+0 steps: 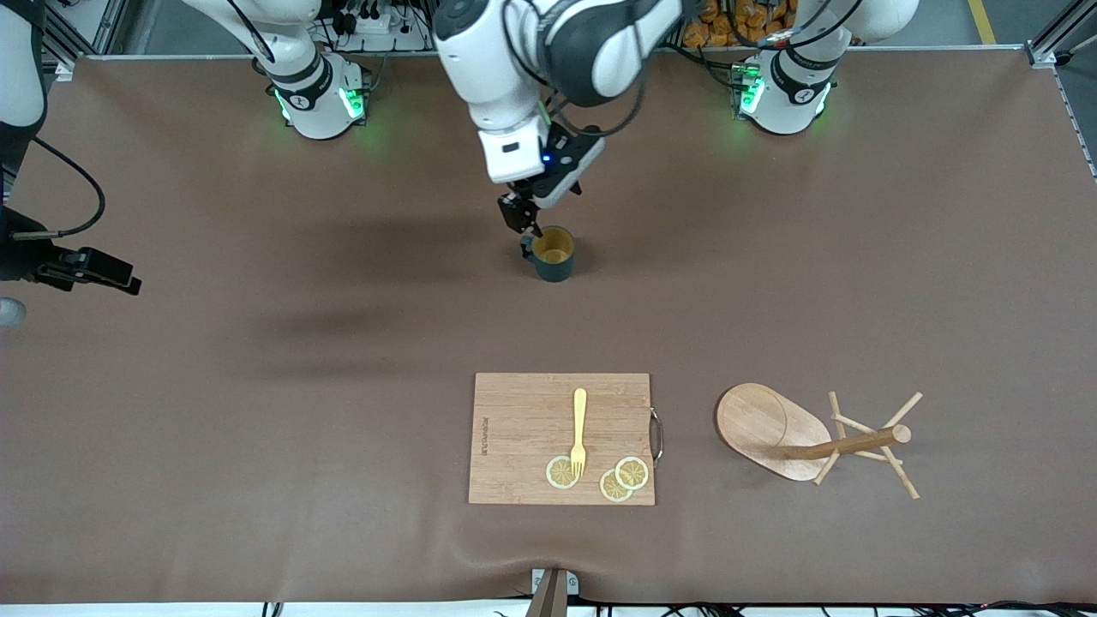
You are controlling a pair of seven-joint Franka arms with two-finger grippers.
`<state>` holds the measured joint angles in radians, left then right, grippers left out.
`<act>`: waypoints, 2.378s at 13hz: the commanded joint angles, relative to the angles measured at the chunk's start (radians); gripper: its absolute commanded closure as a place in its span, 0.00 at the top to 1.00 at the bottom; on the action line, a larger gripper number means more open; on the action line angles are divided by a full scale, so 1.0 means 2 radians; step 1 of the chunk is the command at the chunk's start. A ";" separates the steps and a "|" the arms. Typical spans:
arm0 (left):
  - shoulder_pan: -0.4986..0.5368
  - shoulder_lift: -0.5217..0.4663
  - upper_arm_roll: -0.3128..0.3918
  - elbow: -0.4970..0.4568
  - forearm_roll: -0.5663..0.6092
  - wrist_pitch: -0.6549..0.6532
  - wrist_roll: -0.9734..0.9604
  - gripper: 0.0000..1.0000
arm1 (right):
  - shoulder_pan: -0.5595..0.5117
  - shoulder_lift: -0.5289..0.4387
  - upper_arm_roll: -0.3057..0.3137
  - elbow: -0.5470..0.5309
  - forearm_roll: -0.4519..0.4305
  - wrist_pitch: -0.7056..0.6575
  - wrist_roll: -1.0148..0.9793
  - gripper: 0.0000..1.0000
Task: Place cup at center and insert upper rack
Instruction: 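Lower the left gripper and grasp the teal mug's handle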
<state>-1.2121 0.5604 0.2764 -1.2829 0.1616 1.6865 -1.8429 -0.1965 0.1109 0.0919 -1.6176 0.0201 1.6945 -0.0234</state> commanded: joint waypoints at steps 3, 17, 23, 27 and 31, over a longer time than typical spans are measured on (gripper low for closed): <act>-0.097 0.095 0.084 0.059 0.005 0.045 0.001 1.00 | -0.007 -0.005 0.005 0.001 0.008 -0.012 0.006 1.00; -0.181 0.265 0.196 0.100 -0.109 0.053 -0.038 1.00 | 0.001 -0.005 0.005 0.002 0.004 -0.017 0.018 1.00; -0.181 0.277 0.196 0.099 -0.129 0.012 -0.046 1.00 | -0.001 -0.009 0.001 0.014 0.002 -0.057 0.016 1.00; -0.180 0.280 0.201 0.099 -0.129 0.013 -0.046 1.00 | -0.001 -0.010 -0.001 0.015 0.002 -0.066 0.016 1.00; -0.180 0.280 0.208 0.099 -0.129 0.018 -0.043 0.73 | 0.000 -0.009 -0.001 0.015 0.002 -0.066 0.017 1.00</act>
<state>-1.5688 1.0985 0.6643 -1.1141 -0.0740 1.7347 -1.9267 -0.1939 0.1051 0.0894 -1.5883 0.0201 1.5760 -0.0051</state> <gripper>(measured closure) 0.189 0.000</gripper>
